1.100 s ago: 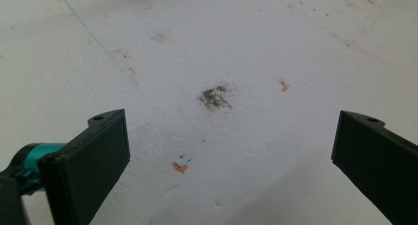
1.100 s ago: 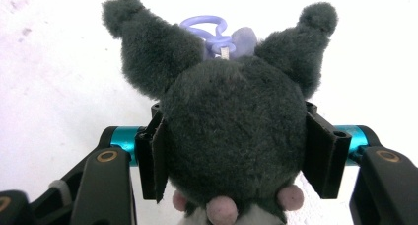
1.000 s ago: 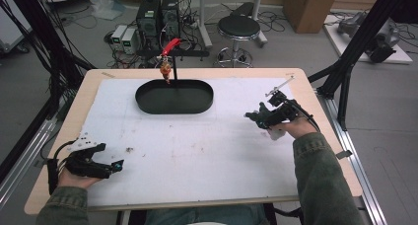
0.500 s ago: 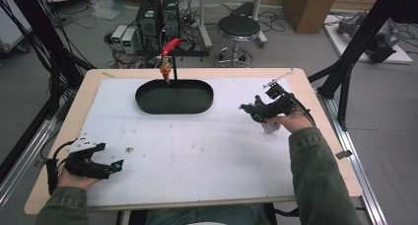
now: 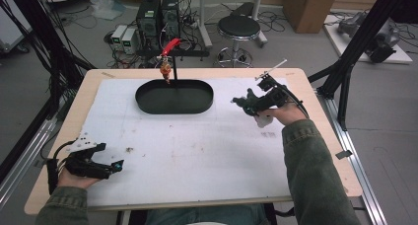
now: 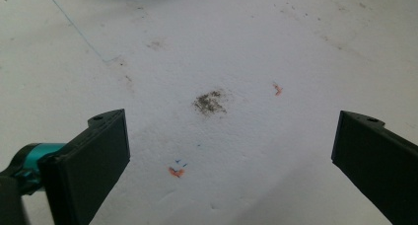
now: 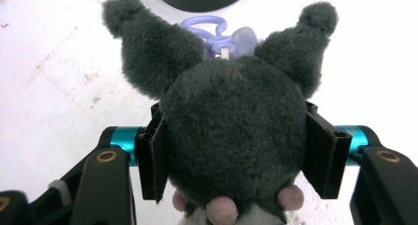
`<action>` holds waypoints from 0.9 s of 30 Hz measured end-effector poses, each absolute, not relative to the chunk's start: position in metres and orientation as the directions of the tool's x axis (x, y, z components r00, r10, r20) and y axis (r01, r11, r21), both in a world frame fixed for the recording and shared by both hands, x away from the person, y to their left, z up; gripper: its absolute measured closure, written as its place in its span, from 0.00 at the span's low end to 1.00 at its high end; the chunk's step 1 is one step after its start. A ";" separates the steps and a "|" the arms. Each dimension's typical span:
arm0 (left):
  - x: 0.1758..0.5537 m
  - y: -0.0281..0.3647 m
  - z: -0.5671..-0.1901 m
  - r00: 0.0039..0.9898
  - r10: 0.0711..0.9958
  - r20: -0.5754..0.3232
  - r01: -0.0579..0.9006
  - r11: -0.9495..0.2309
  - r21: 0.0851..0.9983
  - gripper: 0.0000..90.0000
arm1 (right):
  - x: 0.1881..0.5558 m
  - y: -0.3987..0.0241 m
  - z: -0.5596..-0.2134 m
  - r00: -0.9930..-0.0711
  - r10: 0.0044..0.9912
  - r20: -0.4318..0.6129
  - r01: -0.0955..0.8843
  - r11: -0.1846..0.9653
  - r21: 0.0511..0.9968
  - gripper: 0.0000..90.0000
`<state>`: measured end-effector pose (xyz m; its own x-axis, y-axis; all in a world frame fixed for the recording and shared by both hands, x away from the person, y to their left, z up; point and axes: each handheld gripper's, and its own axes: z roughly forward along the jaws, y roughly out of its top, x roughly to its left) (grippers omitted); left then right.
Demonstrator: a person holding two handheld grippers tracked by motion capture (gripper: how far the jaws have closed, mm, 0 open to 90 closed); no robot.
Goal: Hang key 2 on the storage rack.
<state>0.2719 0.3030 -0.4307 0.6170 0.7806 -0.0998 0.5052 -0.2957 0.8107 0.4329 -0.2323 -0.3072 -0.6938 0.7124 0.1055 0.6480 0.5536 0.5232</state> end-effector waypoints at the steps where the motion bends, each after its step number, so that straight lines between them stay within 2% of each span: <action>1: 0.272 0.303 -0.431 0.615 0.782 -0.102 0.507 -0.294 0.810 0.02 | 0.434 -0.230 -0.307 -0.698 0.708 0.103 0.643 0.558 0.525 0.42; 15: 0.272 0.303 -0.431 0.615 0.781 -0.106 0.510 -0.293 0.809 0.02 | 0.448 -0.198 -0.295 -0.730 0.678 0.082 0.612 0.596 0.520 0.42; 27: 0.272 0.303 -0.431 0.620 0.777 -0.113 0.508 -0.286 0.813 0.02 | 0.465 -0.168 -0.266 -0.750 0.660 0.043 0.582 0.627 0.517 0.42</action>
